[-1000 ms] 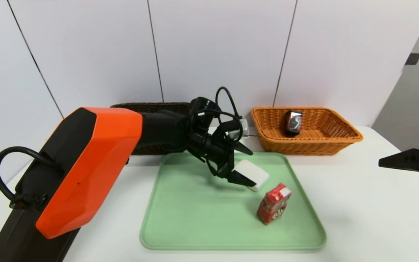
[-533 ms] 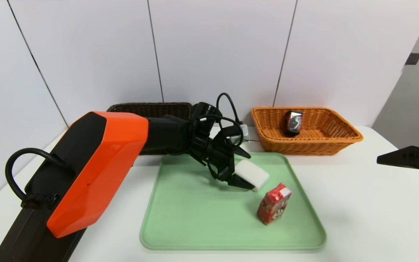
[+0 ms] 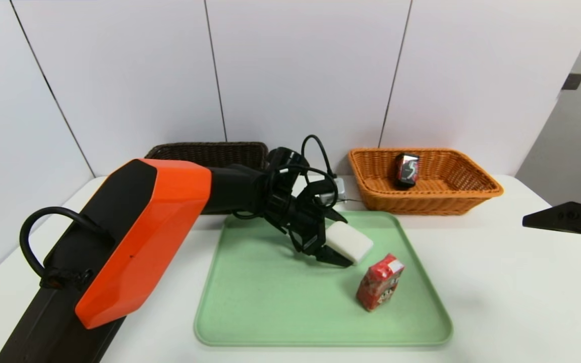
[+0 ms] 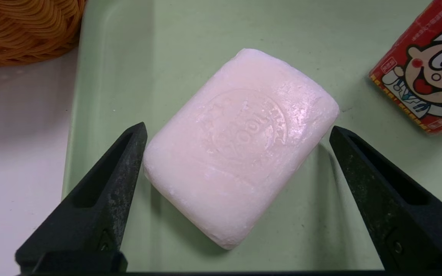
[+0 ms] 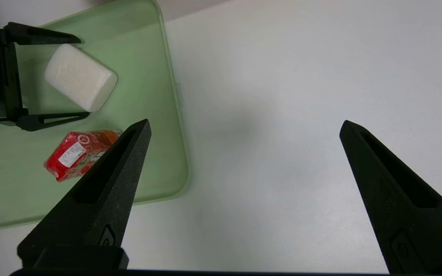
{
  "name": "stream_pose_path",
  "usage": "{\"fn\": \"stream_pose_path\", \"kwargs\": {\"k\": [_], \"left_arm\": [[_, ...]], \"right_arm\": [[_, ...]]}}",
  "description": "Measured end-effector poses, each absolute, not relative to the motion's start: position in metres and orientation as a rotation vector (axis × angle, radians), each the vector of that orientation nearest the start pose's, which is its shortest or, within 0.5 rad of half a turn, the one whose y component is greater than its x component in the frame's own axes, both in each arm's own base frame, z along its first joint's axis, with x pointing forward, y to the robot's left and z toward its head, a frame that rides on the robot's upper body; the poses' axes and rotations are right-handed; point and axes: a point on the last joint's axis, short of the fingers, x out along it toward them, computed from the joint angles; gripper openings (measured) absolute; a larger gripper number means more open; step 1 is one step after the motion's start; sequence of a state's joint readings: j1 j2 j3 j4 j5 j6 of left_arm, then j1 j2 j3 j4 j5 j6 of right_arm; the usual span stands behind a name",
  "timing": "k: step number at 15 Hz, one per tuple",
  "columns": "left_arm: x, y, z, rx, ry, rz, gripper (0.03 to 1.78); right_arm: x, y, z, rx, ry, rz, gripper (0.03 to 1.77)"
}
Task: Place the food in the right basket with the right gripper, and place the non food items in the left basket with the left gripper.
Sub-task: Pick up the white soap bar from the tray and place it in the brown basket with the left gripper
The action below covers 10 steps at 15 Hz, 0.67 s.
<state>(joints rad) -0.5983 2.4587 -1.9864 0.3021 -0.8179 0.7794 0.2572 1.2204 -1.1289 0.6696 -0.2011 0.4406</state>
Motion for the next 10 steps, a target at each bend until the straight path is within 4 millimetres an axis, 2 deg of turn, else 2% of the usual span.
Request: {"fn": "stream_pose_path", "kwargs": {"k": [2,4,6,10], "left_arm": [[0.3965,-0.2906,0.1081,0.519,0.274,-1.577,1.68],[0.3963,-0.2916,0.1067,0.522,0.277,-1.575,1.31],[0.3965,-0.2918,0.1067,0.522,0.274,-1.575,1.05],[0.3969,-0.292,0.1072,0.523,0.267,-1.573,0.98]], "right_arm": [[0.1479,0.0343,0.2706,0.247,0.736,-0.11,1.7],[0.148,0.0344,0.2707,0.247,0.735,-0.109,1.7],[0.148,0.0344,0.2707,0.248,0.734,-0.109,1.7],[0.148,0.0344,0.2707,0.248,0.735,-0.109,1.7]]}}
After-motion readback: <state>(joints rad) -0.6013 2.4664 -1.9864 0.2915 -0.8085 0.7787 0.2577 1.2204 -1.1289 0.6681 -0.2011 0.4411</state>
